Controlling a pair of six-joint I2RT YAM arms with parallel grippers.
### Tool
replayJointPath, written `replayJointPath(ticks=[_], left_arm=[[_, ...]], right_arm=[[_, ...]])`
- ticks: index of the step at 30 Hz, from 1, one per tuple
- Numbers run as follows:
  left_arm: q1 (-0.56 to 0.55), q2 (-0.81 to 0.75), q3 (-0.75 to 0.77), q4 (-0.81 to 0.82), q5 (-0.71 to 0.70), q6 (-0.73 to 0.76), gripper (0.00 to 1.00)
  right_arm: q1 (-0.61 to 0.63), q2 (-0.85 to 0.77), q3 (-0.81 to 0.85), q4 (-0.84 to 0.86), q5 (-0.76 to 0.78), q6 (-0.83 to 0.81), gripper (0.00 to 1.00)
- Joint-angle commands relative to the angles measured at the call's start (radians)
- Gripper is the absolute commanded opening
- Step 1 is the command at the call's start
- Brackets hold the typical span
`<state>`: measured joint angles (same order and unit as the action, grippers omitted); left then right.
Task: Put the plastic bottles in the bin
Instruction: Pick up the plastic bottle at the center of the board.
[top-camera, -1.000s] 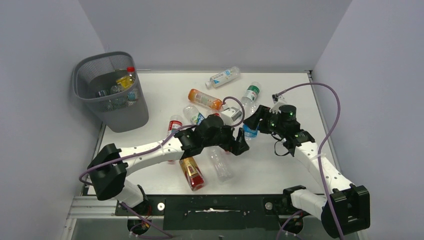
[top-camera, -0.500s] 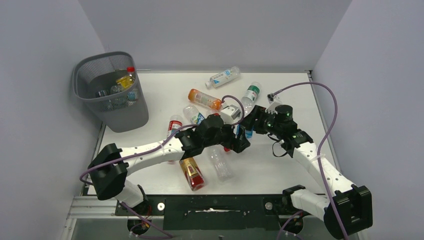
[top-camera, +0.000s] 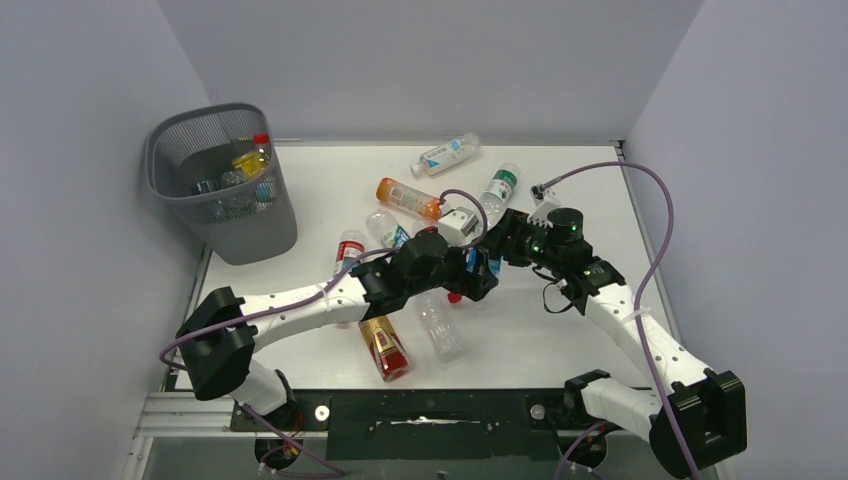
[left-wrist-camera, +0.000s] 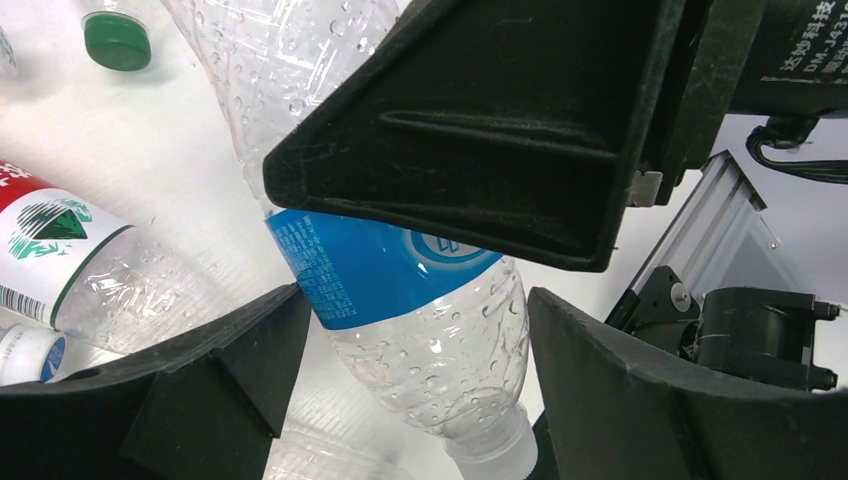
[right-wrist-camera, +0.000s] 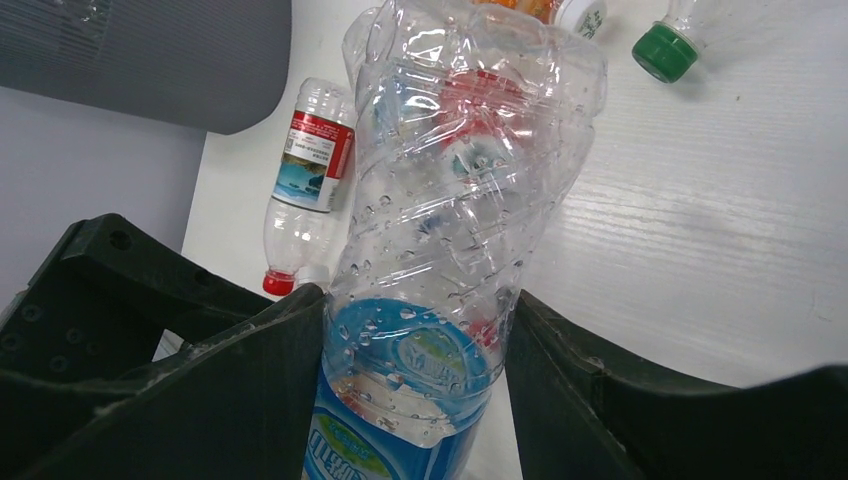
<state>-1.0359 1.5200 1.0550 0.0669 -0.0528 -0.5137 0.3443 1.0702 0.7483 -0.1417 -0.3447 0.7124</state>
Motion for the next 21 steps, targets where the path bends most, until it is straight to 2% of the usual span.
replayJointPath(ticks=[1,5,9,12,15,21], left_arm=[[-0.004,-0.001,0.002,0.057,-0.053,0.01,0.74],[-0.004,0.001,0.005,0.06,-0.049,0.016,0.59],[-0.005,-0.008,0.003,0.066,-0.047,0.022,0.5],[-0.003,-0.015,0.003,0.062,-0.052,0.025,0.49],[0.0,-0.025,0.009,0.049,-0.065,0.039,0.49],[0.037,-0.033,0.033,0.004,-0.066,0.057,0.49]], right_arm=[[0.013,-0.028,0.054,0.069,-0.03,0.021,0.6],[0.022,-0.024,0.054,0.075,-0.037,0.028,0.6],[0.024,-0.025,0.053,0.073,-0.035,0.028,0.66],[0.024,-0.027,0.06,0.055,-0.026,0.018,0.81],[0.023,-0.032,0.077,0.026,-0.009,0.001,0.91],[-0.007,-0.066,0.133,-0.074,0.044,-0.043,1.0]])
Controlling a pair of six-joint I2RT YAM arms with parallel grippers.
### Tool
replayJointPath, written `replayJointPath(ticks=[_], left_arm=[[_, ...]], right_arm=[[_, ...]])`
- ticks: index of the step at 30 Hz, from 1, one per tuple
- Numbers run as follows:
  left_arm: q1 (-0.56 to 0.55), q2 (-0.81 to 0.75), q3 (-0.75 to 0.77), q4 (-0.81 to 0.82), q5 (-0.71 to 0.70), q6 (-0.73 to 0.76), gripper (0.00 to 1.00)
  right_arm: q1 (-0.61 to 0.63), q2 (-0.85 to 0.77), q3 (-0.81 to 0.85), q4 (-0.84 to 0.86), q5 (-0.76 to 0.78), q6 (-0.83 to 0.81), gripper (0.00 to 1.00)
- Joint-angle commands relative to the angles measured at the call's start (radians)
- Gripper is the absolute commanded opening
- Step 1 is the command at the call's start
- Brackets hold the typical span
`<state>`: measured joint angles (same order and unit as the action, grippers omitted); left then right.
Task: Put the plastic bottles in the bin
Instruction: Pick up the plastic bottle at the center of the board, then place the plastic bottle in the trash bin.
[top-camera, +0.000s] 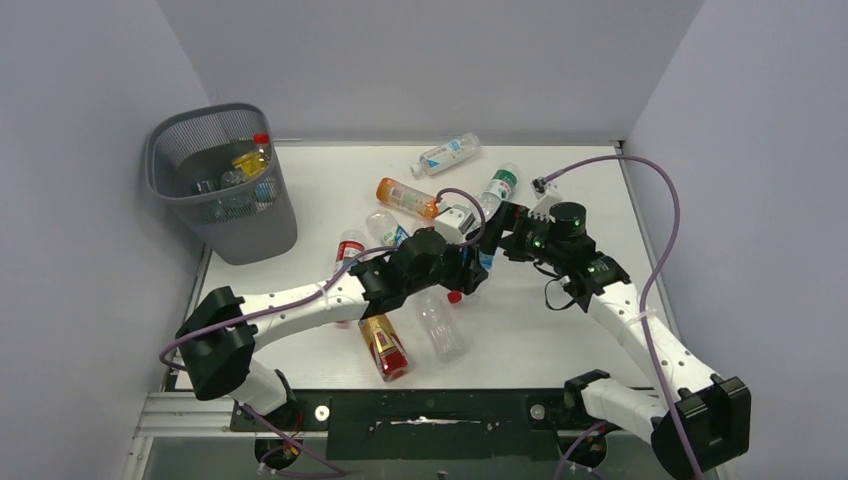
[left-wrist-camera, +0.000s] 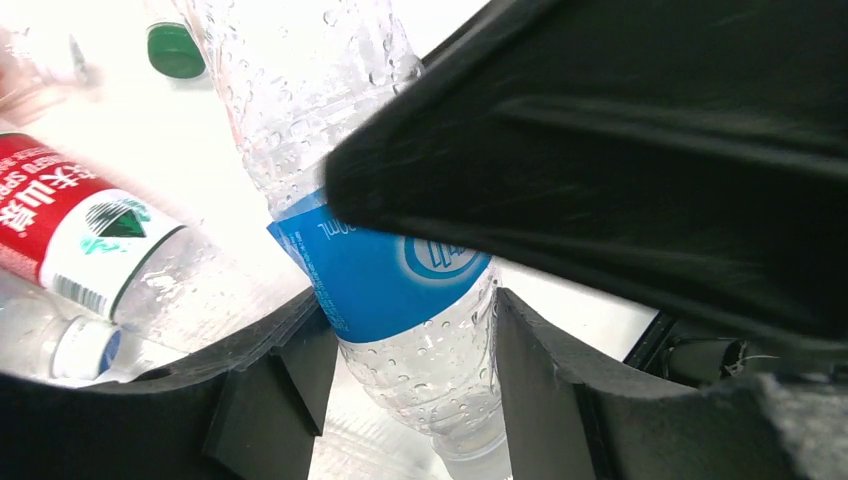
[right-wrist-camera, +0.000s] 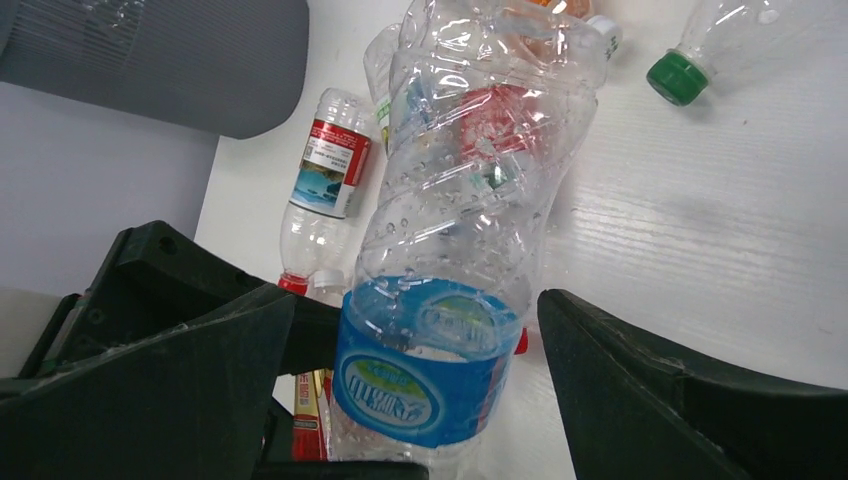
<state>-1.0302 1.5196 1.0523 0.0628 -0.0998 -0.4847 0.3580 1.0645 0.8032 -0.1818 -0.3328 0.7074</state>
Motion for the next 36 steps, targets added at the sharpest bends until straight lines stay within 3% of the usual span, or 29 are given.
replayJointPath(ticks=[1,13,21,36], left_arm=[[0.044,-0.036,0.041,-0.003,-0.016,0.032,0.49],[0.354,-0.124,0.205,-0.202,0.009,0.166,0.5],[0.658,-0.177,0.387,-0.317,0.023,0.205,0.5],[1.111,-0.198,0.542,-0.326,-0.028,0.14,0.52]], right_arm=[[-0.03,-0.07,0.086,-0.051,0.04,-0.045,1.0],[-0.1,-0.171,0.055,-0.113,0.075,-0.062,0.99],[-0.102,-0.153,-0.008,-0.063,0.034,-0.051,0.99],[-0.081,-0.082,-0.057,0.021,-0.018,-0.018,0.99]])
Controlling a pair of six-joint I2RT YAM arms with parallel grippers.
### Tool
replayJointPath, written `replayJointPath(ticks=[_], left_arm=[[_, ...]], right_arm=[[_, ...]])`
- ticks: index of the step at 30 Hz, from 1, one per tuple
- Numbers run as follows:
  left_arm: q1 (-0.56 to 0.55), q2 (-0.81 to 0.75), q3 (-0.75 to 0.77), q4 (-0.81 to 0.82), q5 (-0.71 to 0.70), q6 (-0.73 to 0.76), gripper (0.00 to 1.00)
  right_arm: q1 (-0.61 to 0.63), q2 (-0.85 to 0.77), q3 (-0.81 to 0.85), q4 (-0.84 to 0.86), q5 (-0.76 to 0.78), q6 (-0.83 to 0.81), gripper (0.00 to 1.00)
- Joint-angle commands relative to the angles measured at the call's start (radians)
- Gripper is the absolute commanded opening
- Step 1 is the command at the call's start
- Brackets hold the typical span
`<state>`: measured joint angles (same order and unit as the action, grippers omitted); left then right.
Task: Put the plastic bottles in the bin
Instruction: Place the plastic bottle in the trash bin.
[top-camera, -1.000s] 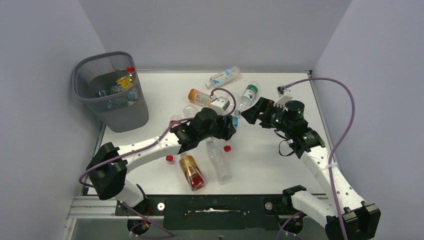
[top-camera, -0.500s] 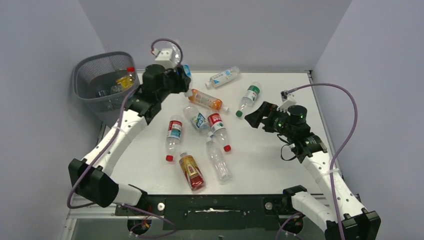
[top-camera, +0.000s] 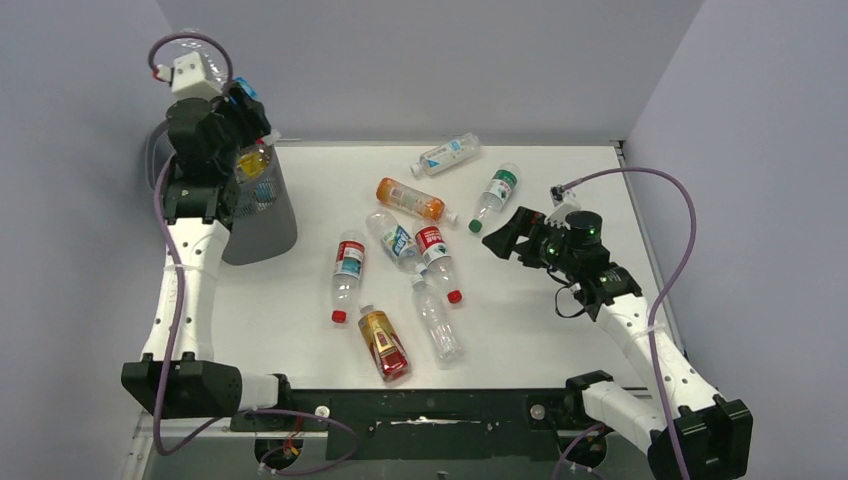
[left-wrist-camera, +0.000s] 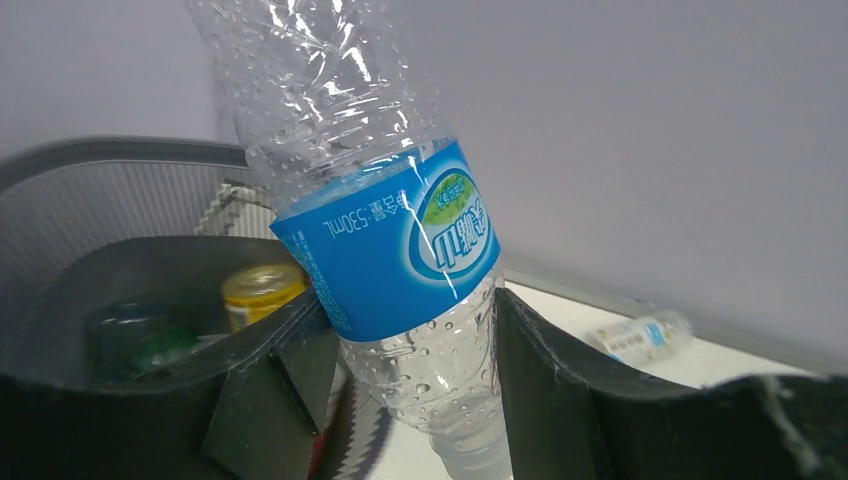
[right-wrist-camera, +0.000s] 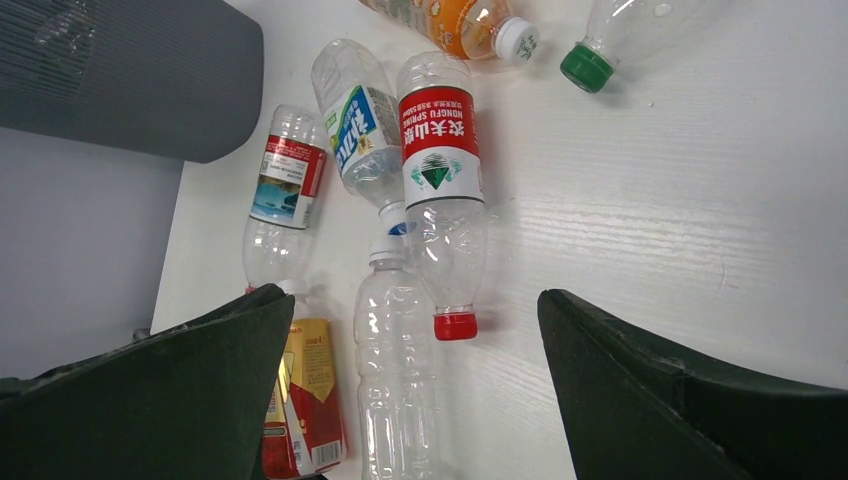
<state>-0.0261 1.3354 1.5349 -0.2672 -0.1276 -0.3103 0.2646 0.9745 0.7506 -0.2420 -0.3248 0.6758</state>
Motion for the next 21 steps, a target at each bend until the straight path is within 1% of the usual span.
replayJointPath(ticks=[1,5,7,9,11,18,21], left_arm=[[0.143,-0.01,0.058,0.001,0.012,-0.045,0.52],[0.242,0.006,0.044,-0.007,0.028,-0.066,0.53],[0.281,0.012,0.028,-0.007,0.048,-0.085,0.56],[0.298,0.023,0.021,-0.024,0.05,-0.106,0.71],[0.299,0.027,0.012,-0.029,0.065,-0.118,0.81],[0.299,0.005,-0.012,-0.03,0.075,-0.122,0.84],[0.298,-0.01,-0.021,-0.02,0.107,-0.135,0.84]], right_arm=[[0.015,0.012,-0.006,0.086,-0.026,0.014,0.99],[0.026,0.033,-0.006,0.099,-0.029,0.018,0.99],[0.03,0.043,-0.007,0.105,-0.031,0.019,0.99],[0.034,0.051,-0.007,0.109,-0.033,0.019,0.99],[0.036,0.056,-0.005,0.109,-0.032,0.019,0.99],[0.037,0.056,0.011,0.08,-0.012,0.003,0.99],[0.037,0.059,0.019,0.071,0.003,-0.008,0.98]])
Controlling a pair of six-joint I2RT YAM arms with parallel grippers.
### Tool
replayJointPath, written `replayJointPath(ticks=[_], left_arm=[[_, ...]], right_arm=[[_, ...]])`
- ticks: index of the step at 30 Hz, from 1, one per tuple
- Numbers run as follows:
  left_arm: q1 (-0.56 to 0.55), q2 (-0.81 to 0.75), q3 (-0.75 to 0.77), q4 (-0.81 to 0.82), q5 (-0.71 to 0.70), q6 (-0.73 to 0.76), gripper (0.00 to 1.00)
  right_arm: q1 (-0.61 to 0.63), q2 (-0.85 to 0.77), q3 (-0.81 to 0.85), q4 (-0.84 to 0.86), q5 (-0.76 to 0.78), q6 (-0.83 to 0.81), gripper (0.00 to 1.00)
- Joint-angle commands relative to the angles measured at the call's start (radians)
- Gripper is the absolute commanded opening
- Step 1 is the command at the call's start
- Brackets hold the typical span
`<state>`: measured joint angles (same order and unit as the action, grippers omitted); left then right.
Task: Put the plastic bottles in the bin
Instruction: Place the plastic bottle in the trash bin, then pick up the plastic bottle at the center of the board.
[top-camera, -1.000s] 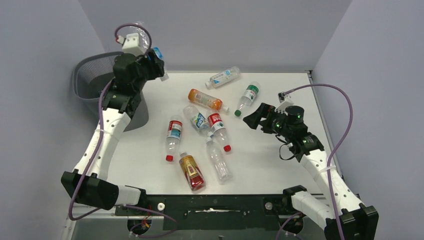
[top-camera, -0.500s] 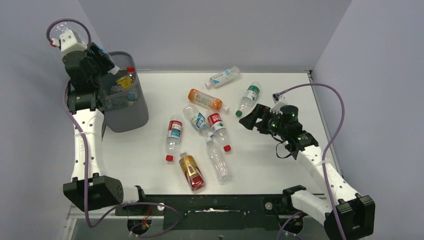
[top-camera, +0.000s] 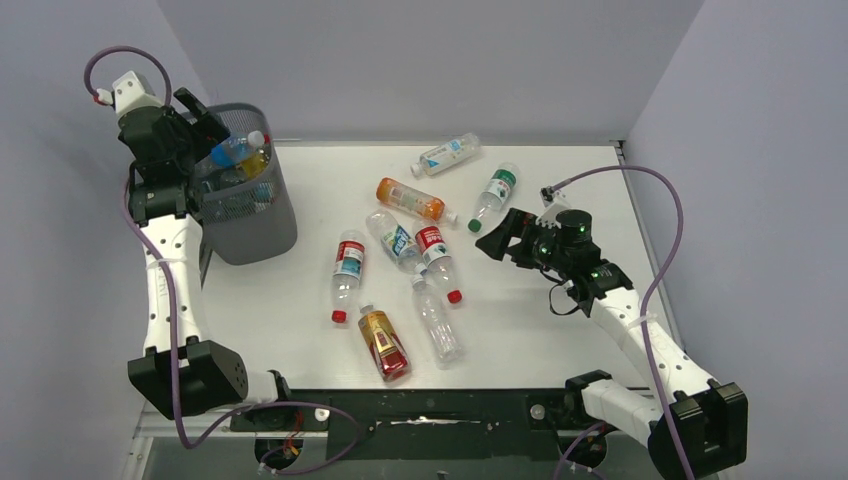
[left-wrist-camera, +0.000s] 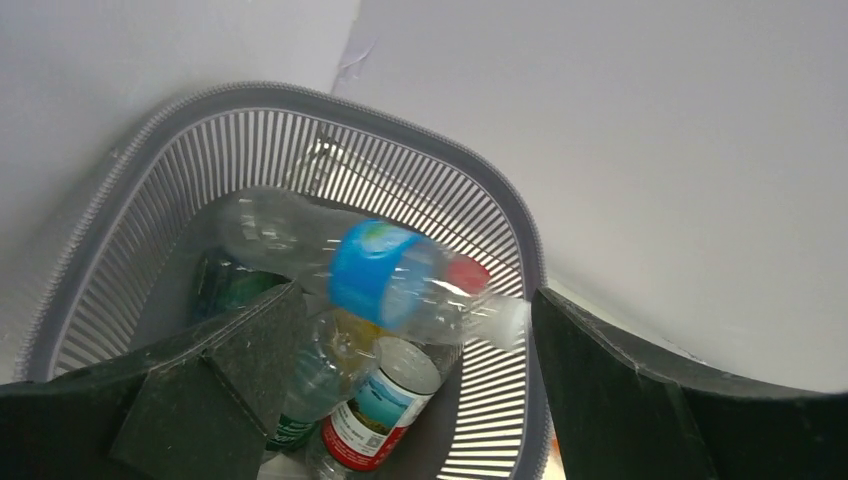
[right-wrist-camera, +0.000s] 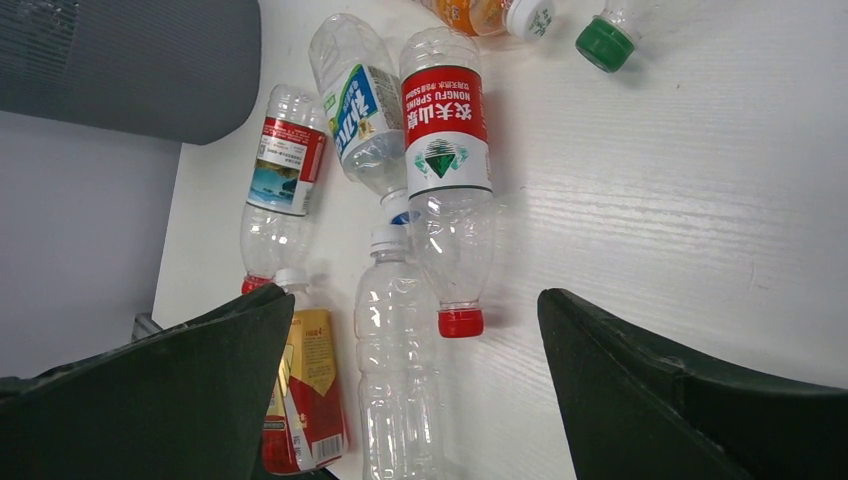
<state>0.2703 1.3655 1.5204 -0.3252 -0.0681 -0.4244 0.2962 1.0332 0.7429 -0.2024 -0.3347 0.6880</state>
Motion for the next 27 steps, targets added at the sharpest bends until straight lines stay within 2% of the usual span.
replayJointPath(ticks=[1,6,14,19,24,27], left_arm=[[-0.001,-0.046,-0.011,0.043,0.068,-0.028,0.84],[-0.091,-0.062,-0.003,0.033,0.1,-0.011,0.84],[-0.369,-0.069,-0.024,0.017,0.08,0.033,0.84],[-0.518,-0.003,-0.018,-0.006,0.115,0.063,0.84],[-0.641,0.037,-0.094,0.063,0.145,0.064,0.84],[-0.733,0.117,-0.081,0.07,0.153,0.108,0.84]], right_arm=[[0.004,0.003,0.03,0.027,0.02,-0.023,0.98],[-0.012,0.038,0.085,-0.027,0.081,-0.065,0.98],[-0.084,0.14,0.174,-0.061,0.099,-0.102,0.98],[-0.142,0.18,0.215,-0.075,0.122,-0.116,0.98],[-0.195,0.281,0.3,-0.083,0.119,-0.128,0.98],[-0.201,0.297,0.323,-0.091,0.116,-0.128,0.98]])
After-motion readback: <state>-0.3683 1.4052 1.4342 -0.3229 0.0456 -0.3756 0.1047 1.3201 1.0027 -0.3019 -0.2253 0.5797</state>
